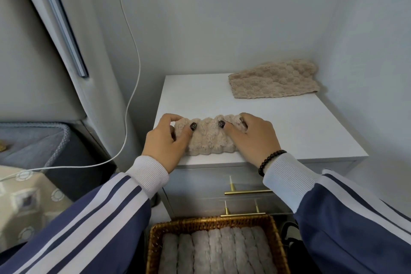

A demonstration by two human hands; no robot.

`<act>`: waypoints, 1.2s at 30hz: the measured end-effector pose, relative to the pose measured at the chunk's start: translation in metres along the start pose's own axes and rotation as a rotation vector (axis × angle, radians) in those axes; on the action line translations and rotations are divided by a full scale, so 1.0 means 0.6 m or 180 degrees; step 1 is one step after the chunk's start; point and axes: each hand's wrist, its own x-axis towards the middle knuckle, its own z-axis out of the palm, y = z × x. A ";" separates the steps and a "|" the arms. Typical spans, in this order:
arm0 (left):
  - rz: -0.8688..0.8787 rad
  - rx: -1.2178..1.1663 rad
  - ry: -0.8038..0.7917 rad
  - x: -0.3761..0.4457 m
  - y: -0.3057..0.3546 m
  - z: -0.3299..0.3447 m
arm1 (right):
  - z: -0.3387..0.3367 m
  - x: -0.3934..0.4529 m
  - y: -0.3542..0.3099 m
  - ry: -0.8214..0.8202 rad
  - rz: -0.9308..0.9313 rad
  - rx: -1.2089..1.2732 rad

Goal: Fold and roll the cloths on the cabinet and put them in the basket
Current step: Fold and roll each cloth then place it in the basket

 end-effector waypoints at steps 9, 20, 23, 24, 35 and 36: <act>0.0303 0.0924 0.0010 0.017 -0.001 0.001 | 0.032 0.015 -0.002 0.0687 -0.1398 -0.1041; 0.0610 0.1092 -0.0431 -0.024 -0.018 -0.013 | 0.001 -0.021 0.014 -0.0859 -0.1408 -0.1432; 0.0500 0.1081 -0.0148 -0.059 -0.017 -0.015 | 0.003 -0.045 0.013 -0.0573 -0.1554 -0.1628; 0.0403 0.1026 0.0073 -0.071 -0.014 -0.015 | 0.005 -0.053 0.014 -0.0470 -0.1661 -0.1722; -0.1775 -0.2046 -0.0677 -0.215 0.010 0.008 | 0.061 -0.193 0.012 0.0414 -0.1603 -0.0759; -0.1742 -0.2147 -0.0720 -0.219 0.012 0.008 | 0.069 -0.206 0.014 0.0304 -0.1441 -0.0505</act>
